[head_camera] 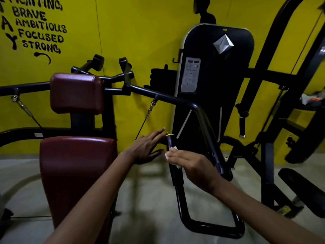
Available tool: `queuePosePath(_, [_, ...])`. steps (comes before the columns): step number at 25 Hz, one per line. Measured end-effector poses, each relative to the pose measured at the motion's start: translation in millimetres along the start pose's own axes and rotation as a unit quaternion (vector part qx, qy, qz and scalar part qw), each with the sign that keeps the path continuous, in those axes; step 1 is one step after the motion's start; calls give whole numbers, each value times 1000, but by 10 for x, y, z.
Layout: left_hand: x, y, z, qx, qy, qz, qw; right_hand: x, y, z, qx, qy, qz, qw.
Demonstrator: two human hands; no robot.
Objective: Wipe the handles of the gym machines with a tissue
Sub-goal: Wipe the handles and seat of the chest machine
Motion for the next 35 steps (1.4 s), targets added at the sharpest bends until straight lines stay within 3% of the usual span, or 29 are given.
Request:
queuePosePath(8, [7, -1, 8, -16, -15, -4, 1000, 468, 23, -303, -53, -50, -31, 997])
queuePosePath(13, [2, 24, 8, -15, -27, -7, 999, 63, -332, 302, -126, 74, 90, 985])
queuePosePath(15, [2, 27, 16, -9, -29, -7, 1000, -182, -350, 508, -115, 99, 94, 984])
queuePosePath(19, [3, 24, 22, -16, -28, -8, 999, -340, -8, 472, -41, 67, 5, 997])
queuePosePath(24, [6, 18, 7, -17, -20, -2, 1000, -43, 4, 226, -24, 27, 44, 998])
queuePosePath(35, [27, -3, 10, -21, -20, -5, 1000, 587, 50, -239, -109, -31, 0, 994])
Point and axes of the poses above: each hand's wrist, its own x-axis away from the middle knuckle, its own y-axis out of the palm, z = x × y, the point moved 9 cm from there along -x, towards the middle knuckle, and after that the axes turned 9 degrees about -x, right-handed, at the moved point
